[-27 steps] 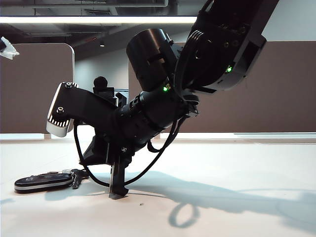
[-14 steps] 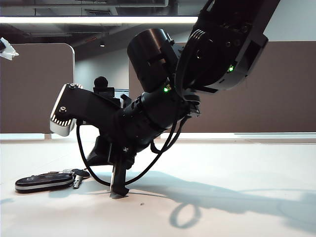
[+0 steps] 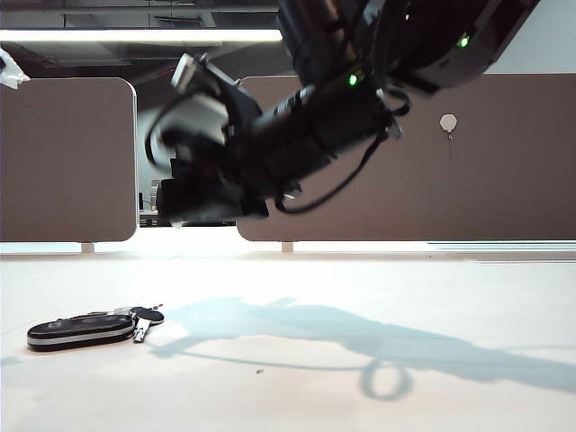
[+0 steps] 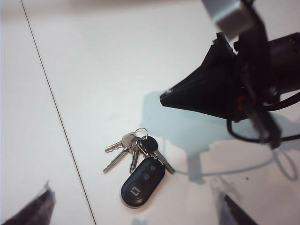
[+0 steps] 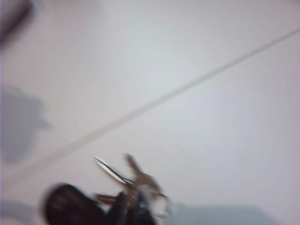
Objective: Hang the bunch of keys on the hook.
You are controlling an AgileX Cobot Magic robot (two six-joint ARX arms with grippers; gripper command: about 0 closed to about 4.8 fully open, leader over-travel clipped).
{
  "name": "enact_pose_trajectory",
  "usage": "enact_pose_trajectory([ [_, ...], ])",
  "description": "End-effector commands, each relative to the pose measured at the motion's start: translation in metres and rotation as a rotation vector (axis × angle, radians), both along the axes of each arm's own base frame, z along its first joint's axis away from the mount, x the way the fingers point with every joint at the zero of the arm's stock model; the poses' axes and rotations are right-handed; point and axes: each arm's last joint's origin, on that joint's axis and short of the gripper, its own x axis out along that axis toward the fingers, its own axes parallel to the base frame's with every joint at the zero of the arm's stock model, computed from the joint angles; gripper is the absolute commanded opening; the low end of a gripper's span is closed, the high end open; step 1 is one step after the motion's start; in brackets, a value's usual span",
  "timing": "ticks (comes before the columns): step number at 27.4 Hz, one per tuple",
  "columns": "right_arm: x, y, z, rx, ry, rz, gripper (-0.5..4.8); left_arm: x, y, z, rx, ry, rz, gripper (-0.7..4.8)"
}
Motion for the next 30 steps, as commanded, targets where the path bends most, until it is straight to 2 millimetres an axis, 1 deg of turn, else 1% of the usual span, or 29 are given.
enact_pose_trajectory([
  [1, 0.005, 0.001, 0.007, 0.123, 0.244, -0.02, 1.92, 0.0, 0.0, 0.002, -0.001, -0.008, 0.002, 4.79],
  [2, 0.006, 0.002, 0.006, 0.123, 0.288, -0.038, 2.13, 0.0, 0.0, 0.002, -0.001, -0.007, 0.002, 4.79],
  [4, 0.007, 0.002, 0.006, 0.124, 0.359, -0.074, 2.12, 0.0, 0.0, 0.002, -0.001, -0.007, 0.002, 4.79],
  [9, 0.013, 0.001, 0.008, 0.09, 0.442, -0.161, 2.11, 0.0, 0.0, 0.003, -0.006, -0.008, 0.003, 4.79],
  [13, 0.016, 0.005, 0.005, 0.039, 0.457, -0.192, 2.11, 0.0, 0.0, 0.003, -0.02, 0.0, 0.012, 4.79],
  [20, 0.024, 0.019, -0.007, -0.011, 0.54, -0.194, 2.11, 0.0, 0.0, 0.003, -0.02, -0.001, 0.011, 4.79],
  [24, 0.024, 0.021, -0.01, -0.014, 0.58, -0.216, 2.0, 0.0, 0.0, 0.003, -0.02, -0.002, 0.011, 4.79],
  [30, 0.022, 0.022, -0.014, -0.028, 0.609, -0.237, 1.98, 0.0, 0.0, 0.003, -0.02, -0.002, 0.011, 4.79],
])
